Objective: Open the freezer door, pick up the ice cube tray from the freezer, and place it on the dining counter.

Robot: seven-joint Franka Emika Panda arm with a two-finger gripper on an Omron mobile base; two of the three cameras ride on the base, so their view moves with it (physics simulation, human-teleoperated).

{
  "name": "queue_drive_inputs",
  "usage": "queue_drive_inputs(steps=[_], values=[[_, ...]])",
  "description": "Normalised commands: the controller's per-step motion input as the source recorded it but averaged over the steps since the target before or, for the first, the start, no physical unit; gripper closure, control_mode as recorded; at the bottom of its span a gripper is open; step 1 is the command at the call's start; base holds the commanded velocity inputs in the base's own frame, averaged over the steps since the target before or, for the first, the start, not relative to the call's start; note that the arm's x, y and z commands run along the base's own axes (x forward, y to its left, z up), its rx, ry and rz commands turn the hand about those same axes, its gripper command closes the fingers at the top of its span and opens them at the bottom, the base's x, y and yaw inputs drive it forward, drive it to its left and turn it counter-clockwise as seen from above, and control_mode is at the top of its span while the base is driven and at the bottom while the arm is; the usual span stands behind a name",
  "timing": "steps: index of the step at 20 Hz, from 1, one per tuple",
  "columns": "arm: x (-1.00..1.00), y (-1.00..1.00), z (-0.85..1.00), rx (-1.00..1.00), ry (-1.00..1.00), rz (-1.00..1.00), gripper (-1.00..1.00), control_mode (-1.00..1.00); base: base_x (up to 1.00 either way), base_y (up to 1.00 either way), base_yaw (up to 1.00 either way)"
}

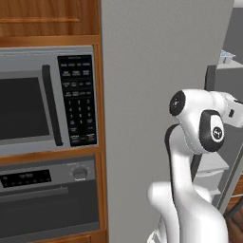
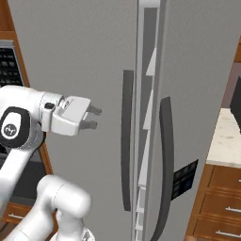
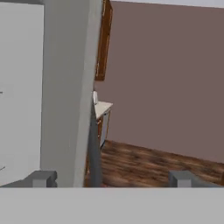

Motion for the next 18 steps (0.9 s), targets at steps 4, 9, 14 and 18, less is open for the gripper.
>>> queue_drive_inputs(steps=[4, 9, 14, 18], values=[[0.11, -0.34, -0.26, -0.03, -0.05, -0.3, -1.0, -1.0, 0.0, 0.0, 0.0], [0.19, -0.38, -0.12, -0.01, -0.03, -0.13, -1.0, -1.0, 0.0, 0.0, 0.0], [0.39, -0.11, -0.03, 0.0, -0.01, 0.01, -1.0, -1.0, 0.0, 0.0, 0.0], [0.31, -0.35, -0.06, 0.0, 0.0, 0.07, -1.0, -1.0, 0.0, 0.0, 0.0]])
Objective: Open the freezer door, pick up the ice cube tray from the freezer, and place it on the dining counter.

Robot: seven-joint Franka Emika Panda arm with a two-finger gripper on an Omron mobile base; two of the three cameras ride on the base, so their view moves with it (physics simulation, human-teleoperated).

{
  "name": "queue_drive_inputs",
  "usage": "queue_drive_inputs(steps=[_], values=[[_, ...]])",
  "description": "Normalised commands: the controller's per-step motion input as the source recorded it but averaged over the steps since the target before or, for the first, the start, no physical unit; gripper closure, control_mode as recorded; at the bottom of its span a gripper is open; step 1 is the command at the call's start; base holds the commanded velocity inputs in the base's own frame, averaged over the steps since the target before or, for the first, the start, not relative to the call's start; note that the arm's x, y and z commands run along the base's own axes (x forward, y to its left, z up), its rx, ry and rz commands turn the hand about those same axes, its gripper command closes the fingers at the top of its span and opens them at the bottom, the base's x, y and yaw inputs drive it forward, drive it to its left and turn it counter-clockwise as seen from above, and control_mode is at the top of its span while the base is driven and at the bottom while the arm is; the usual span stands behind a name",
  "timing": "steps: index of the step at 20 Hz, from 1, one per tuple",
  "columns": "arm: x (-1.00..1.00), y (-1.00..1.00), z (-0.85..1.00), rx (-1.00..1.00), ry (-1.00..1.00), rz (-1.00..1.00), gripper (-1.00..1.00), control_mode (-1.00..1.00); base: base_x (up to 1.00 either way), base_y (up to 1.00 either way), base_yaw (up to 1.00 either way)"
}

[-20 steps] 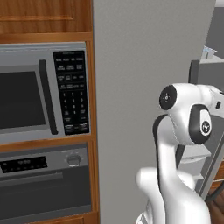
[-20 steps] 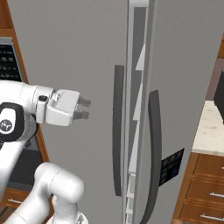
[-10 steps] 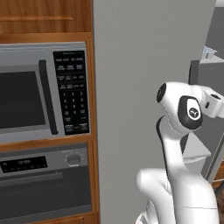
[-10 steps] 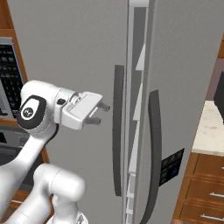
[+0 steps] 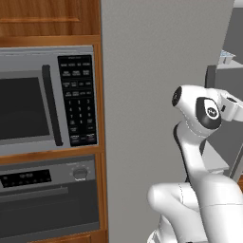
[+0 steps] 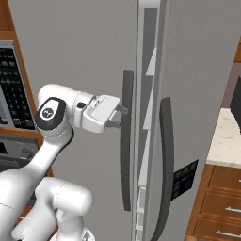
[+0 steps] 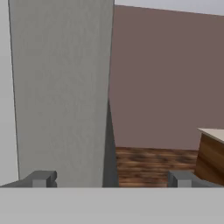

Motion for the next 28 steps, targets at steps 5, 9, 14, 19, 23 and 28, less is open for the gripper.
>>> queue_drive_inputs(steps=[5, 9, 14, 19, 23, 28], values=[[0.32, -0.31, -0.1, 0.0, 0.0, 0.09, -1.0, -1.0, 0.0, 0.0, 0.0], [0.34, -0.27, -0.13, 0.0, 0.0, 0.06, -1.0, -1.0, 0.0, 0.0, 0.0], [0.13, -0.38, -0.14, 0.0, 0.0, 0.03, -1.0, -1.0, 0.0, 0.0, 0.0], [0.0, -0.54, -0.19, 0.0, 0.0, 0.0, -1.0, -1.0, 0.0, 0.0, 0.0], [0.0, -0.49, -0.12, 0.0, 0.0, 0.0, -1.0, -1.0, 0.0, 0.0, 0.0], [0.0, -0.57, -0.03, 0.0, 0.0, 0.0, -1.0, -1.0, 0.0, 0.0, 0.0]])
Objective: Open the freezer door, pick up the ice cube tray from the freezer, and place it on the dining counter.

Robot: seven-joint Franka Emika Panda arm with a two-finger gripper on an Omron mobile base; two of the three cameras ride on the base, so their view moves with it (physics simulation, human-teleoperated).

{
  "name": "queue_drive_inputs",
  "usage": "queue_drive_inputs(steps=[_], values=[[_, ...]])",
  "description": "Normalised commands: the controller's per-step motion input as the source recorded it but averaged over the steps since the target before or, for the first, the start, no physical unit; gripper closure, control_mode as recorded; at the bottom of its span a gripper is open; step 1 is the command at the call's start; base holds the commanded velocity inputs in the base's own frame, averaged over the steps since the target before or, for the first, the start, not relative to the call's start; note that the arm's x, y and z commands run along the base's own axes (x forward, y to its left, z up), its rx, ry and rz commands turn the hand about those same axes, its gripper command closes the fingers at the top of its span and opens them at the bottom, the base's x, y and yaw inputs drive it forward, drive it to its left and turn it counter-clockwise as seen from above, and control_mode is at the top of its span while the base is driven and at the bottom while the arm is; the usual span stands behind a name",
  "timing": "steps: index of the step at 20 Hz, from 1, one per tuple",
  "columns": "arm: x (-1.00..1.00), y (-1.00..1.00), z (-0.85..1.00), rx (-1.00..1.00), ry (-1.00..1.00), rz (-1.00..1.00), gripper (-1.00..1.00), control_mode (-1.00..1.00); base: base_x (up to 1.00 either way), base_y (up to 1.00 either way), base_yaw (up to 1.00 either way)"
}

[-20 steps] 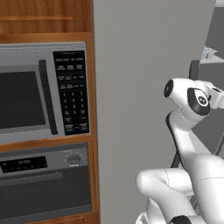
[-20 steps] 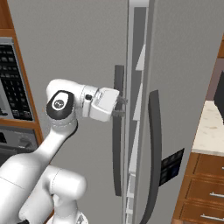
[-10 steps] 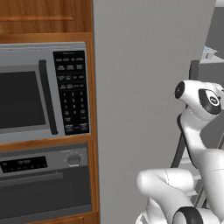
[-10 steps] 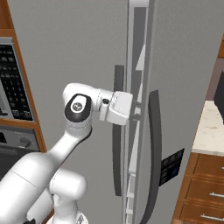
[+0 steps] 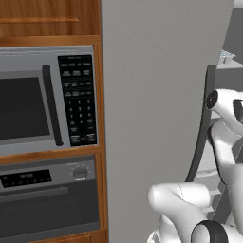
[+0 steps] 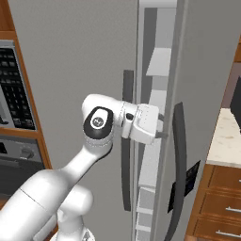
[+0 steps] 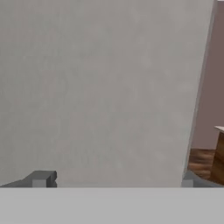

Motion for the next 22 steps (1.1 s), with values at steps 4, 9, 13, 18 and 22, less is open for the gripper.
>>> queue_drive_inputs(steps=[4, 9, 13, 18, 22], values=[[0.0, -0.62, 0.0, 0.0, 0.0, 0.0, -1.0, -1.0, 0.0, 0.0, 0.0], [0.0, -0.62, 0.0, 0.0, 0.0, 0.0, -1.0, -1.0, 0.0, 0.0, 0.0], [0.0, -0.6, 0.0, 0.0, 0.0, 0.01, -1.0, -1.0, 0.0, 0.0, 0.0], [0.06, -0.53, 0.0, 0.01, 0.0, 0.04, -1.0, -1.0, 0.0, 0.0, 0.0], [0.21, -0.42, 0.0, 0.02, 0.0, 0.05, -1.0, -1.0, 0.0, 0.0, 0.0]])
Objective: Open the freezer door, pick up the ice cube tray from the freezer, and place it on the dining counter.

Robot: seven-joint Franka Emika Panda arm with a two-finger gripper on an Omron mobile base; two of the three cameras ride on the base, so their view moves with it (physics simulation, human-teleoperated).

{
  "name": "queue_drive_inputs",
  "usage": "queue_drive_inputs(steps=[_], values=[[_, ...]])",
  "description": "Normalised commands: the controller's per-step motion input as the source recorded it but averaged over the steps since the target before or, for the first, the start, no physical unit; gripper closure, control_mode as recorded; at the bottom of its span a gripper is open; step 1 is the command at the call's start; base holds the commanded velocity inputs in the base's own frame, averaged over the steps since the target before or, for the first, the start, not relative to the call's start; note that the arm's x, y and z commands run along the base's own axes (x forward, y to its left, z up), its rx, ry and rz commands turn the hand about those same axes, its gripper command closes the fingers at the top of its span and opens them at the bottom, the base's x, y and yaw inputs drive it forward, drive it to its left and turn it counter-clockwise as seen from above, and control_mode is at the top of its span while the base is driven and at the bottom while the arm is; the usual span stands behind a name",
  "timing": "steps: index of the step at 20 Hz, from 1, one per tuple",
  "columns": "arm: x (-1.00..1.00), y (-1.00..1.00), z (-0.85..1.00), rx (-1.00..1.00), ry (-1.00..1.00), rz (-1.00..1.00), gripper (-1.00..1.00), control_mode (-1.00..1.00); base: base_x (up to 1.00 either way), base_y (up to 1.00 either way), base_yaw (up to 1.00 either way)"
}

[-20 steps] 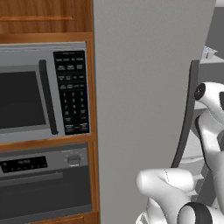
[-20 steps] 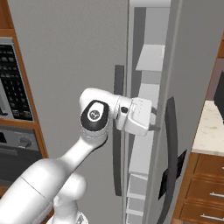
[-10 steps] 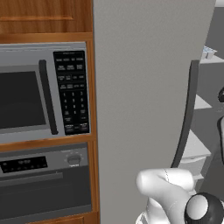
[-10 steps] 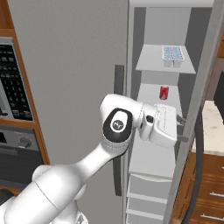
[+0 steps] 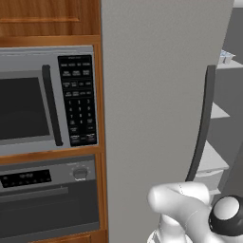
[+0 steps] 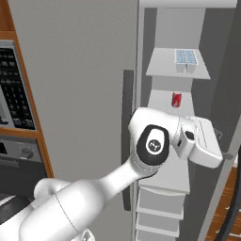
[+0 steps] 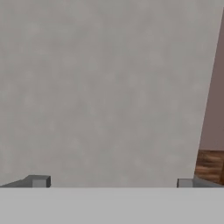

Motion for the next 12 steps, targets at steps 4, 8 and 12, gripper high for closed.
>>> queue_drive_inputs(steps=[4, 8, 12], values=[[0.18, -0.36, 0.0, 0.01, 0.0, 0.06, -1.0, -1.0, 0.0, 0.0, 0.0], [0.2, -0.29, 0.0, 0.0, 0.0, 0.05, -1.0, -1.0, 0.0, 0.0, 0.0], [0.1, -0.12, 0.0, 0.0, 0.04, 0.03, -1.0, -1.0, 0.0, 0.0, 0.0]])
